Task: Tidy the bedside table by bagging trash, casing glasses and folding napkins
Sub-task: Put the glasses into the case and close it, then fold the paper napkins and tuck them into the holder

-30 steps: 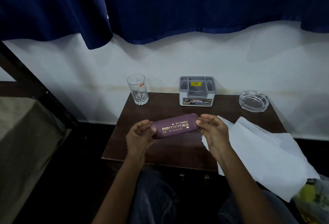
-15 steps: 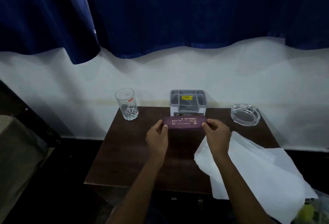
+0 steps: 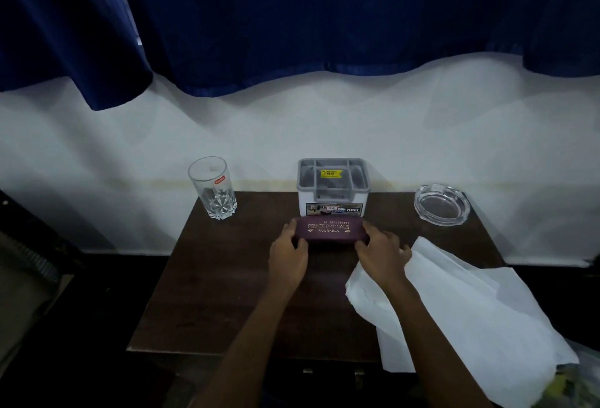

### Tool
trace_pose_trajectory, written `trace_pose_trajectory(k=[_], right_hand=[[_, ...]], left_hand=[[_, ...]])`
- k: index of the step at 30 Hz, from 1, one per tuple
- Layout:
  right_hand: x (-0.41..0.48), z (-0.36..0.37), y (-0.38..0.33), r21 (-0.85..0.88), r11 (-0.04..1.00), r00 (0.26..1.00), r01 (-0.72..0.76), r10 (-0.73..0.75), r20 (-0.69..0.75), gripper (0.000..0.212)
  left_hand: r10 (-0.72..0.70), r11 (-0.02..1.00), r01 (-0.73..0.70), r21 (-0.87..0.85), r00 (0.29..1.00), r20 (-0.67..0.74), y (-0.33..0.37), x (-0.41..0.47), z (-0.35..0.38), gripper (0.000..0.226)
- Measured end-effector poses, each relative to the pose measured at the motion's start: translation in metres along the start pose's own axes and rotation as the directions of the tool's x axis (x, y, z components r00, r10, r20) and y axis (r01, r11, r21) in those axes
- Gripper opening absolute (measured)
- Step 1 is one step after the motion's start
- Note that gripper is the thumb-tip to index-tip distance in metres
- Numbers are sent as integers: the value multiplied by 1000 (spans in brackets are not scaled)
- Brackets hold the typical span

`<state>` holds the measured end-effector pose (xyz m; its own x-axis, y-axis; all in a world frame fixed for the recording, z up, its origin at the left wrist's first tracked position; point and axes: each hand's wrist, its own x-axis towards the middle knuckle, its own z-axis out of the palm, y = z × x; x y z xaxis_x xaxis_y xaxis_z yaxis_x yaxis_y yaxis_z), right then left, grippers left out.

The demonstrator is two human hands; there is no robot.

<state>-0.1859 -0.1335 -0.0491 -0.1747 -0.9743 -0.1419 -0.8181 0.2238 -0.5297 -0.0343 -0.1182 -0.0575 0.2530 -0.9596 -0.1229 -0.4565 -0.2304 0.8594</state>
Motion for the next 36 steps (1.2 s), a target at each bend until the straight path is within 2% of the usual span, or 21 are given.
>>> trace_pose_trajectory(k=[4, 9, 12, 17, 21, 26, 29, 32, 34, 36], right_hand=[[-2, -3, 0, 64, 998, 997, 30, -25, -70, 42], [-6, -25, -5, 344, 924, 978, 169, -114, -173, 34], [-14, -44, -4, 431, 885, 979, 177, -113, -171, 25], [-29, -75, 11, 437, 880, 979, 188, -133, -152, 15], [-42, -96, 32, 397, 898, 981, 189, -152, -122, 16], [-54, -120, 56, 406, 904, 992, 130, -119, -52, 18], [-56, -127, 61, 472, 876, 995, 96, -95, -27, 16], [-56, -123, 64, 458, 886, 996, 72, -88, 14, 15], [-53, -113, 63, 392, 917, 992, 67, -102, 68, 14], [-48, -97, 63, 222, 968, 985, 120, -144, 94, 18]], left_hand=[[25, 999, -24, 37, 999, -25, 0, -1, -1, 55], [101, 984, -78, 159, 985, -141, 6, -10, -3, 53], [180, 980, -160, 121, 968, -176, 16, -27, 1, 45], [299, 953, -296, 62, 954, -28, 39, -63, 22, 33], [253, 957, -276, 94, 946, 204, 43, -82, 37, 31], [158, 938, -255, 234, 918, 364, 40, -98, 38, 31], [80, 942, -197, 273, 919, 387, 35, -103, 34, 36], [28, 939, -148, 310, 932, 361, 29, -103, 27, 37], [10, 938, -133, 321, 934, 357, 26, -103, 23, 37], [-2, 939, -122, 321, 933, 360, 24, -102, 23, 37]])
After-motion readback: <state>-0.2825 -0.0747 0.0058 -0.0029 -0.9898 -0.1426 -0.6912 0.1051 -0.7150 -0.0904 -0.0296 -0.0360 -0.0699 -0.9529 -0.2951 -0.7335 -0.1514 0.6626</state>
